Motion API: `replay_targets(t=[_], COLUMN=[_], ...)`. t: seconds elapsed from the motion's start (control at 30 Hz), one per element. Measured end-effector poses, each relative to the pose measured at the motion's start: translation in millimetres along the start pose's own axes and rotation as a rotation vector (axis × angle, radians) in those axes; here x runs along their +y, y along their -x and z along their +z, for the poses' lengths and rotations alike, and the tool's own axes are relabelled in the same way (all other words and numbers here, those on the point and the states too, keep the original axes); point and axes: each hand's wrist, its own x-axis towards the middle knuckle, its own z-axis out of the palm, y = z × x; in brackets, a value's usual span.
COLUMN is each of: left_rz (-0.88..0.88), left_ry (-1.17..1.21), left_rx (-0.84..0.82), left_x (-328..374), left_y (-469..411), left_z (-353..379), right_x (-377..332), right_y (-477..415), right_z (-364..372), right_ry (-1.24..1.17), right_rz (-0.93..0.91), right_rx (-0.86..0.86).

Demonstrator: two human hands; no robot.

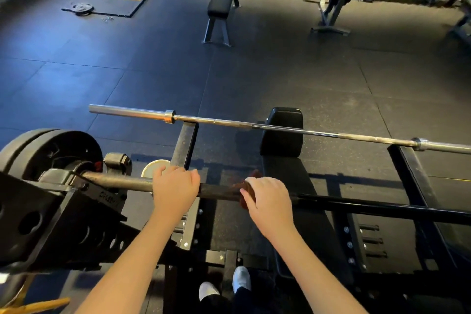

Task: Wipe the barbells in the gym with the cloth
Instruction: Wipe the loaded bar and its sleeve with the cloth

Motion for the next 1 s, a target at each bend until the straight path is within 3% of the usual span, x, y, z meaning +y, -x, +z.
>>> replay_targets(t=[0.07,0.13,0.2,0.27,0.4,0.47,0.53,0.63,0.77,0.87,1.0], left_rz=[0.014,0.024,0.018,0.017,-0.058,-0.112,-0.156,-0.174,-0.136,-0.096,-0.089], left_ry=[-0.045,-0.061,-0.043,-0.035,0.079,0.183,0.239,0.265,0.252,0.270,0.111], left_rx=[-0.042,-0.042,-0.039,-0.033,0.066,0.109,0.120,0.072,0.088,0.135,0.146], left_x=[0,-1,0,0,-1,1,3,1,0,-5,-27], left_y=[1,1,0,1,2,2,1,-1,-2,-1,11], left_z=[2,3,1,0,0,2,2,3,4,4,8], right_x=[-1,1,7,9,5,22,43,21,-33,-16,29], right_y=[-10,-34,-58,-64,-8,25,33,11,-22,-15,10], right_z=[2,3,1,1,-2,1,8,12,34,33,18], right_ry=[0.034,0.032,-0.073,-0.182,-0.195,0.004,0.152,0.062,-0.001,0.009,0.179], right_rz=[0.066,0.199,0.335,0.388,0.093,-0.070,-0.111,-0.035,-0.229,-0.283,-0.231], right_rx=[-0.067,-0.248,-0.419,-0.466,-0.202,-0.040,0.056,0.069,0.043,-0.002,0.057])
